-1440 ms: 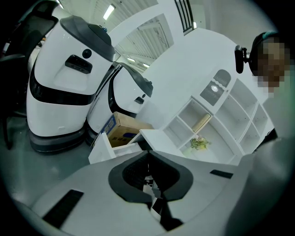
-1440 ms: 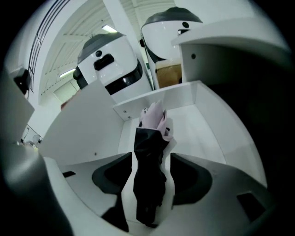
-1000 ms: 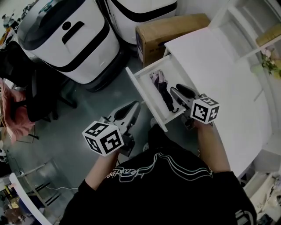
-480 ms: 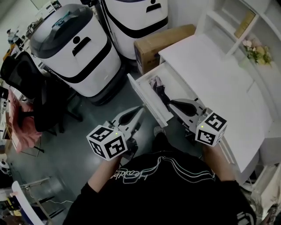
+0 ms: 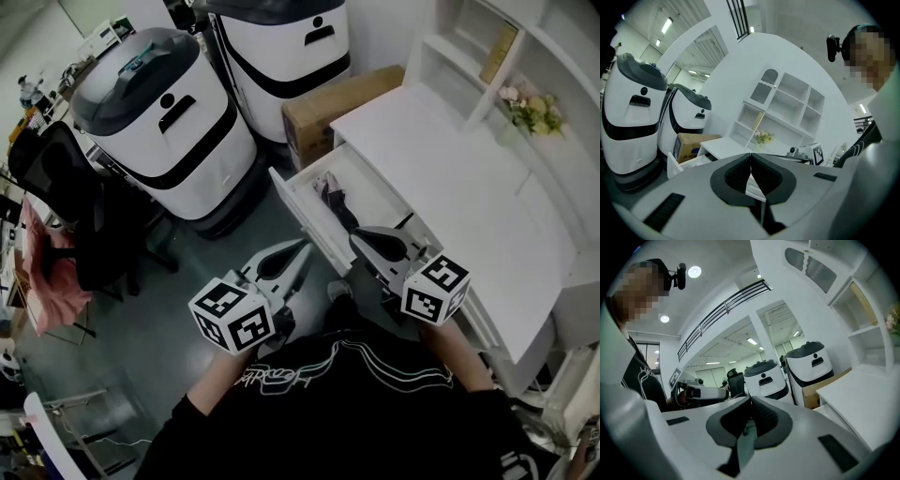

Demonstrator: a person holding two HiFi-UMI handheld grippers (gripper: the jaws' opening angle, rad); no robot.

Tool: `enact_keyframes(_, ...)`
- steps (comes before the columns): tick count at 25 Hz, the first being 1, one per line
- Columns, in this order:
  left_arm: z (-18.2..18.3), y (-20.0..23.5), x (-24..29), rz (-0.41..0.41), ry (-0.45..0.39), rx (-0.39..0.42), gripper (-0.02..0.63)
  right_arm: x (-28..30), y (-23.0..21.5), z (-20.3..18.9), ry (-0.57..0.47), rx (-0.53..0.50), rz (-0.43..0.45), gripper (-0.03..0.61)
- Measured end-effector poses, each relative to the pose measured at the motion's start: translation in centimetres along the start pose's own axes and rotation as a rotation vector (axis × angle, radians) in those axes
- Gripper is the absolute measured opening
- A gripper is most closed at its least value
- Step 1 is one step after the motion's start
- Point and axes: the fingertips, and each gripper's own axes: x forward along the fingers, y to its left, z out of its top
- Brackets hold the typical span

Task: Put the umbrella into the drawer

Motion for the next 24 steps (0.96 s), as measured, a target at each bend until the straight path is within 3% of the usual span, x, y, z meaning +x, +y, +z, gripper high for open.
enact_keyframes(24, 0.1, -1.1, 0.1, -0.003, -0.009, 0.009, 0.020, -2.4, -0.5, -0.5, -0.015, 0.032, -0.056, 0.044)
